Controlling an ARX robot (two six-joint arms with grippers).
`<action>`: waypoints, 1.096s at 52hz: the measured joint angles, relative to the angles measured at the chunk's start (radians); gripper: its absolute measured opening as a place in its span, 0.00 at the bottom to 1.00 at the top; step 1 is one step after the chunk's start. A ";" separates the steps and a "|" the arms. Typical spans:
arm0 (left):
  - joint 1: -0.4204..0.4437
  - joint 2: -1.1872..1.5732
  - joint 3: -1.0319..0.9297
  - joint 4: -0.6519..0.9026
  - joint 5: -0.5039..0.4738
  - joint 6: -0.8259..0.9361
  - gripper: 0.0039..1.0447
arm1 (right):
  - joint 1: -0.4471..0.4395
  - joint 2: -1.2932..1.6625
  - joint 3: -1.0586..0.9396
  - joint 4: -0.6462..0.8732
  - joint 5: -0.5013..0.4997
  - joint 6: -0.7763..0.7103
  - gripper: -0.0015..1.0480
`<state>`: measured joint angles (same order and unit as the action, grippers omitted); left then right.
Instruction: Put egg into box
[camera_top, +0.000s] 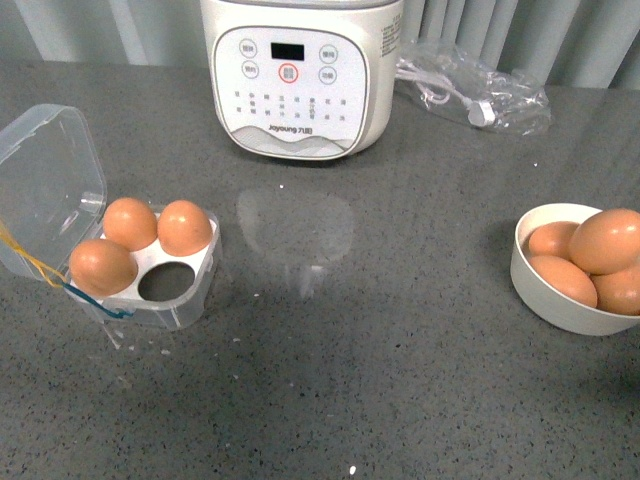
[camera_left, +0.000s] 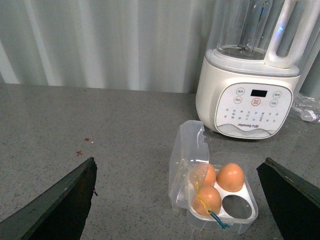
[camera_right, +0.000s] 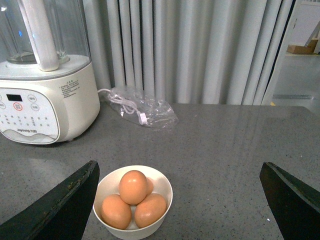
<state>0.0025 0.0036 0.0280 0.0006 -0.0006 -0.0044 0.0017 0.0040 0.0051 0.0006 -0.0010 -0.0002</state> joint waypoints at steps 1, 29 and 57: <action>0.000 0.000 0.000 0.000 0.000 0.000 0.94 | 0.000 0.000 0.000 0.000 0.000 0.000 0.93; 0.000 0.000 0.000 0.000 0.000 0.000 0.94 | 0.000 0.000 0.000 0.000 0.000 0.000 0.93; 0.000 0.000 0.000 0.000 0.000 0.000 0.94 | -0.097 0.812 0.194 0.200 0.077 0.058 0.93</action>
<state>0.0021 0.0032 0.0280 0.0006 -0.0002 -0.0044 -0.0948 0.8162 0.1993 0.2001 0.0765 0.0578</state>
